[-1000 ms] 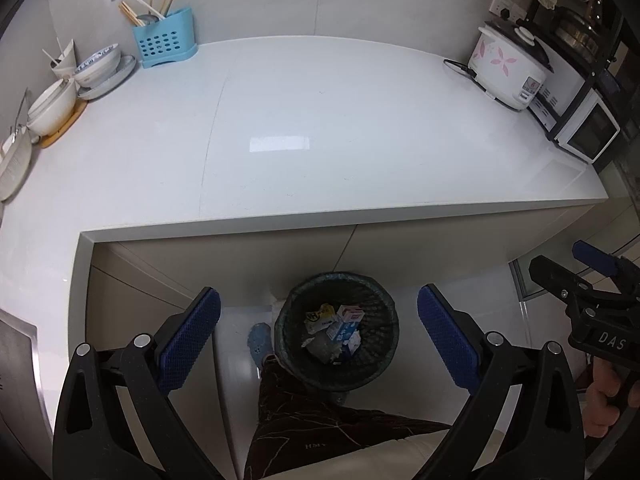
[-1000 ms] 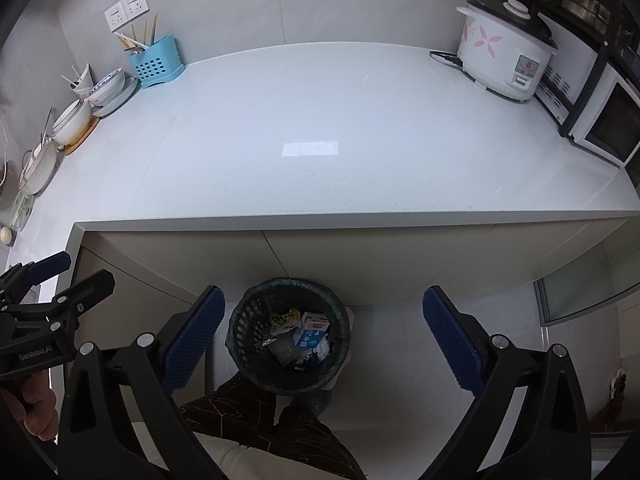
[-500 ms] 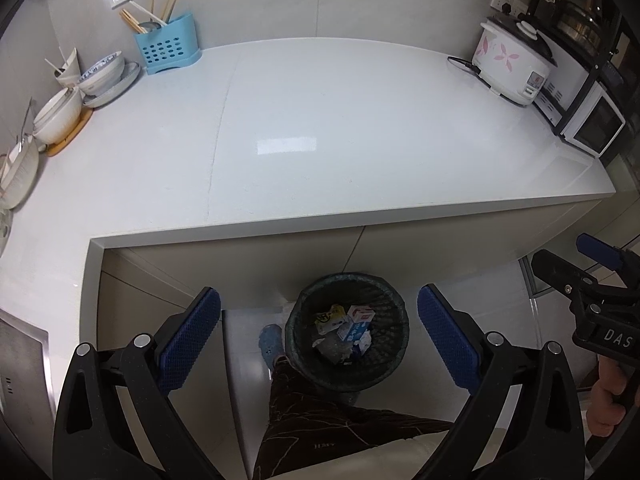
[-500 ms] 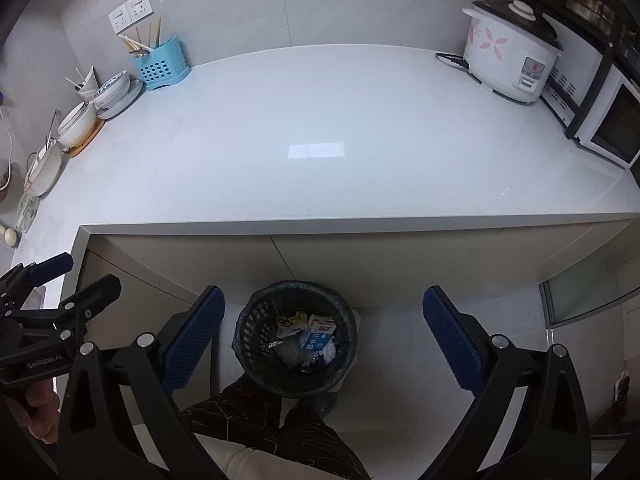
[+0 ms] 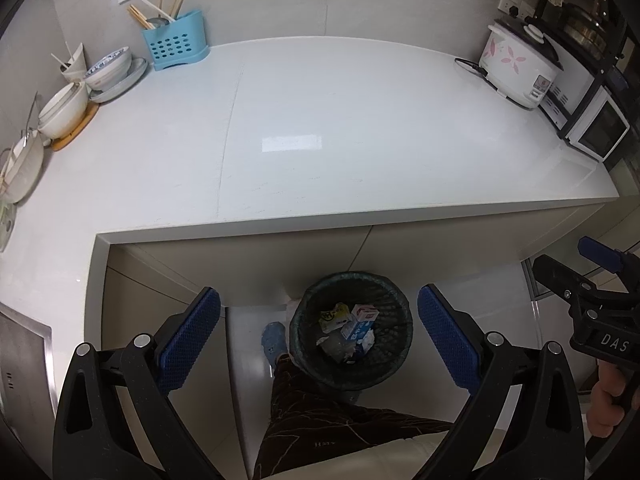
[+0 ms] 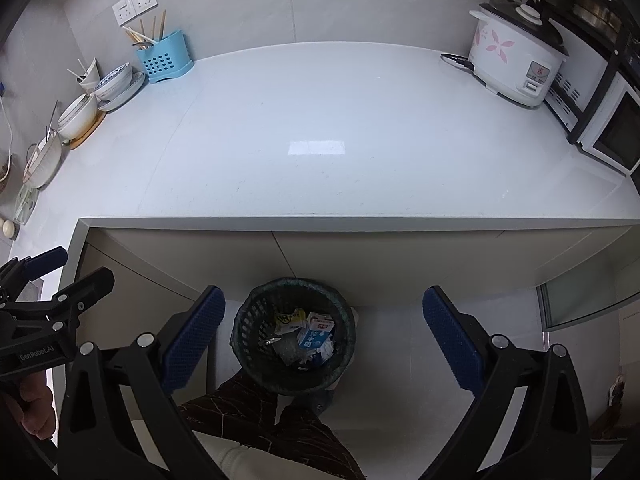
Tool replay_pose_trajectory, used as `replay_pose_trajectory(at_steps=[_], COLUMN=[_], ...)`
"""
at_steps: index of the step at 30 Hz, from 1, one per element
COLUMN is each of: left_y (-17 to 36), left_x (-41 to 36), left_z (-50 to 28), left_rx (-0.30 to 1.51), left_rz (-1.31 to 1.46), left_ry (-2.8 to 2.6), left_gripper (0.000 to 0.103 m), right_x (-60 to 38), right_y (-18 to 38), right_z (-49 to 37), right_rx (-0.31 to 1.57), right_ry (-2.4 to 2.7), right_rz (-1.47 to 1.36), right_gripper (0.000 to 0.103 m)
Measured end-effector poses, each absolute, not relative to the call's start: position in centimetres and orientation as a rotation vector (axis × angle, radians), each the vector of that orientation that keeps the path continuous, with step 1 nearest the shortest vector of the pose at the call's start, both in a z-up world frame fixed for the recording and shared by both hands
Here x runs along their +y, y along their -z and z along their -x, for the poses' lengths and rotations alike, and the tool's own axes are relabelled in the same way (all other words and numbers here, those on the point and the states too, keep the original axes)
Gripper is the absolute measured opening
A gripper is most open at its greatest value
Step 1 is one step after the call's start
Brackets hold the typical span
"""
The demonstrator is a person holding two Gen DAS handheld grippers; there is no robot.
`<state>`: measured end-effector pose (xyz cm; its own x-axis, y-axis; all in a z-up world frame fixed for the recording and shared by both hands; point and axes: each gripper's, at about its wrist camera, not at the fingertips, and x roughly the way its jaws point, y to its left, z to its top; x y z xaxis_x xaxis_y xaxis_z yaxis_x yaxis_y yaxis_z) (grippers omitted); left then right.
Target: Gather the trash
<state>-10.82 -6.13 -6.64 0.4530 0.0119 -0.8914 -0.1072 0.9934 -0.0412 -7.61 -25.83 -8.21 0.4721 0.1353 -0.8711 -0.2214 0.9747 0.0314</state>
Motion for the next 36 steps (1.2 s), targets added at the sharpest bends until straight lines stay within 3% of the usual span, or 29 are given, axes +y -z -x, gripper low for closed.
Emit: replay_pose_trajectory(at_steps=[36], left_y=[6.6], left_x=[-5.92], left_z=[11.29], left_rx=[1.09], left_rz=[0.098], left_ry=[-0.068], left_gripper=[0.097], right_x=[-25.46], right_y=[8.5], right_z=[8.15], right_rx=[1.06], right_ry=[-0.23], right_rz=[0.1], right_gripper=[0.095])
